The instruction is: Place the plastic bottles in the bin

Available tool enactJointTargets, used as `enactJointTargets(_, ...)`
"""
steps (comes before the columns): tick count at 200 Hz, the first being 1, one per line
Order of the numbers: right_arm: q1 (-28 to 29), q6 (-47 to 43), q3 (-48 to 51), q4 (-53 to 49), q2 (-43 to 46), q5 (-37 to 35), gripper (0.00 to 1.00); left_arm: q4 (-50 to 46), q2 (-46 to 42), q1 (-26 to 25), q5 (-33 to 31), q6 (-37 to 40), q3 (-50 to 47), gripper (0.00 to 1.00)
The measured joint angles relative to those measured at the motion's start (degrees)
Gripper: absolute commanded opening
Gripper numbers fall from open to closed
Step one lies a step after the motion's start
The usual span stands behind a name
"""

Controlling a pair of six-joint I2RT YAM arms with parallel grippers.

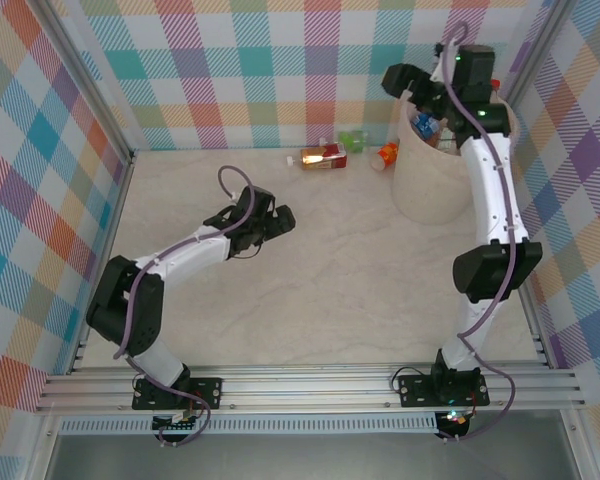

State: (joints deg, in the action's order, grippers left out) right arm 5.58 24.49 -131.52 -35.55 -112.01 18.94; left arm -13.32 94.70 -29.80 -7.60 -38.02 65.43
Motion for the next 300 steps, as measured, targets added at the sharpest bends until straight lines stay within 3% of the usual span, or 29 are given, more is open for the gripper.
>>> enactJointTargets(52, 7.5, 0.7, 2.1, 0.8, -3.7, -2.9, 1.0, -0.1, 10.1, 0.3, -1.5, 9.4, 13.7, 1.0)
enactJointTargets(133, 11.9, 13.6, 0.6, 2.6, -21.2, -24.8, 1.0, 1.0, 28.5, 7.9, 5.1, 25.1, 35.0, 1.0)
enactJointTargets(168, 11.9, 19.4, -5.2, 0.2, -29.8, -33.6, 0.97, 1.4, 32.3, 10.5, 8.5, 26.6, 38.3, 1.0)
enactJointTargets(209, 11.4, 24.4, -6.8, -3.4, -33.1, -41.7, 0.96, 1.5, 33.8, 11.0, 10.4, 27.2, 39.4, 1.0)
enactJointTargets(263, 10.6, 25.6, -9.2, -4.9, -35.8, -44.2, 0.93, 1.5, 35.7, 11.2, 12.0, 27.4, 39.7, 1.0)
enactJointTargets(300, 9.4, 24.2, -16.7, -6.1, -41.1, -43.8, 0.89, 1.4, 36.1, 11.5, 12.3, 27.4, 40.1, 1.0)
